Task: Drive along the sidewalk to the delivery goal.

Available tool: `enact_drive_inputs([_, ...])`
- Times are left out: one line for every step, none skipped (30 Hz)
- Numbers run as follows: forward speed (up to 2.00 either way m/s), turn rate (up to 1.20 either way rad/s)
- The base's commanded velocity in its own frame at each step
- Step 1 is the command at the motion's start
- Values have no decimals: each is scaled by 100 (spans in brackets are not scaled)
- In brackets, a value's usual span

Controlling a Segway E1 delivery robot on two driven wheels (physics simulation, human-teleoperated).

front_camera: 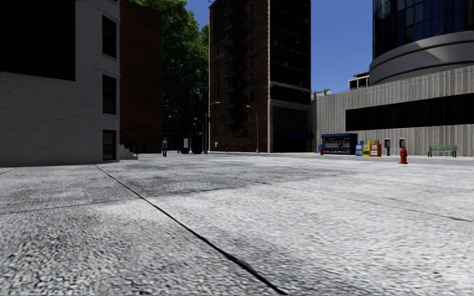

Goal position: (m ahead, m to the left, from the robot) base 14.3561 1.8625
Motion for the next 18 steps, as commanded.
enact_drive_inputs([200,0])
enact_drive_inputs([200,0])
enact_drive_inputs([200,0])
enact_drive_inputs([200,0])
enact_drive_inputs([200,0])
enact_drive_inputs([200,0])
enact_drive_inputs([200,0])
enact_drive_inputs([200,0])
enact_drive_inputs([200,0])
enact_drive_inputs([200,0])
enact_drive_inputs([200,0])
enact_drive_inputs([200,0])
enact_drive_inputs([200,0])
enact_drive_inputs([200,0])
enact_drive_inputs([200,0])
enact_drive_inputs([200,0])
enact_drive_inputs([200,0])
enact_drive_inputs([200,0])
